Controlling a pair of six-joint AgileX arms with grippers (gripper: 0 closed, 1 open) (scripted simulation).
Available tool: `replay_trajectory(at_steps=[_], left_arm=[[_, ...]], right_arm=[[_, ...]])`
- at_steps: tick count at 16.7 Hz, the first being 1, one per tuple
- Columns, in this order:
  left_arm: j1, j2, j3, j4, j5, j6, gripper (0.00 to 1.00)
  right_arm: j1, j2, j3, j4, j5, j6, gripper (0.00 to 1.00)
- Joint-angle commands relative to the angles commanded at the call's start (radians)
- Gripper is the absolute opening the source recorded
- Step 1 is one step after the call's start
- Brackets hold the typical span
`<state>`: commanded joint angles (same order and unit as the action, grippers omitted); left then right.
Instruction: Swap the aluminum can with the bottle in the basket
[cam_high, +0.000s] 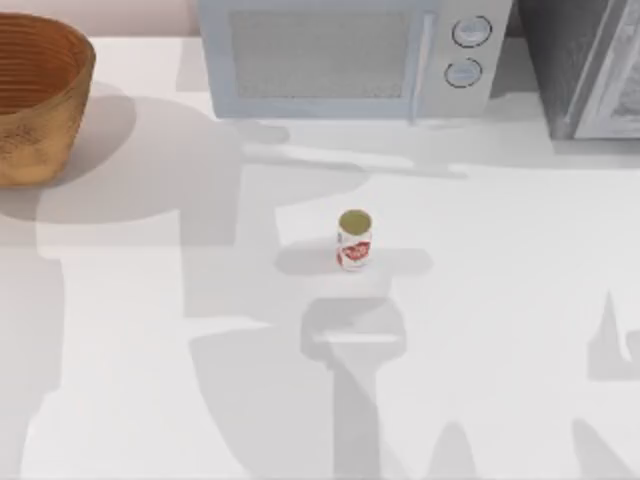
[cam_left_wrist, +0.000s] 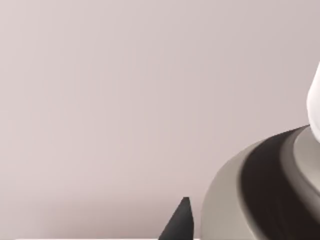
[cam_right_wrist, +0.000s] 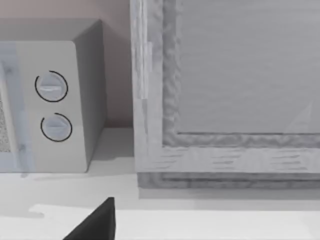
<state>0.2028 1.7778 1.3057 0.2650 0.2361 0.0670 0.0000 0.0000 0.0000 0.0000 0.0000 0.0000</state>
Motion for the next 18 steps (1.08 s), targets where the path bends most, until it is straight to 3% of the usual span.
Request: replay_trajectory(at_steps=[13, 18], left_arm=[[0.0, 0.0, 0.0, 0.0, 0.0, 0.0, 0.98], [0.0, 0.0, 0.0, 0.0, 0.0, 0.0, 1.0]], right_arm=[[0.0, 0.0, 0.0, 0.0, 0.0, 0.0, 1.0], [0.0, 0.0, 0.0, 0.0, 0.0, 0.0, 1.0]])
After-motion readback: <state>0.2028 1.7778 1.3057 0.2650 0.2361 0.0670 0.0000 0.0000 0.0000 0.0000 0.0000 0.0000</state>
